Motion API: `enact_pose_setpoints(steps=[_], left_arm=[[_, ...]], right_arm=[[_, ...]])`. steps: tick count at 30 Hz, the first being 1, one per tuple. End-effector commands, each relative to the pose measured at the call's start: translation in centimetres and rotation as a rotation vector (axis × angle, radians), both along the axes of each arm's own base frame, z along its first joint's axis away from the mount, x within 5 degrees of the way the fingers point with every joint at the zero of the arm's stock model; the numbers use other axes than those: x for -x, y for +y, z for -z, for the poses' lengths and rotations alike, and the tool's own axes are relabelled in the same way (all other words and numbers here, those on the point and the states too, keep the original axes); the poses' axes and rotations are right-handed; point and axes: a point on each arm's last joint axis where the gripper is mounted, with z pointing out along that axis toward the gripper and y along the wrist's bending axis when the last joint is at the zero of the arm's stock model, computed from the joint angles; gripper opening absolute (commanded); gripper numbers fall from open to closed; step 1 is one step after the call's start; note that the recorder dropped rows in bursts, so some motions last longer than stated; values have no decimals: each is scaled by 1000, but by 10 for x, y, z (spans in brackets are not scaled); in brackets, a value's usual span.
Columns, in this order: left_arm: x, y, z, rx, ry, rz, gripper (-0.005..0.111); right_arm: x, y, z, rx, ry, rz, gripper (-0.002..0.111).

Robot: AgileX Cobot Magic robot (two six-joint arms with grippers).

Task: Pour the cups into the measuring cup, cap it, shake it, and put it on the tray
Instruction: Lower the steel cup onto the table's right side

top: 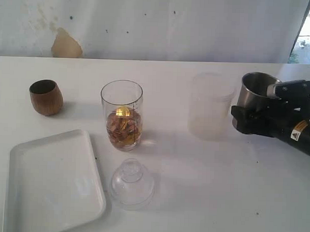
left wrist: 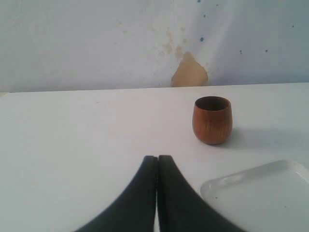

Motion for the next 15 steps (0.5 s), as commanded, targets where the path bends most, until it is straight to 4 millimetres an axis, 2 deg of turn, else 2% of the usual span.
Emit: enact_pose_setpoints(steps=[1,8,15], left_arm=[[0,0,1,-1,-5,-2,1],[0,0,1,-1,-5,-2,1],[0,0,1,-1,-5,-2,1]], right_arm=[[-3,1,-2,-6,-49,-24,0],[-8,8,0,17,-50,-101,0],[-15,30,-2,29,-52,-162,0]])
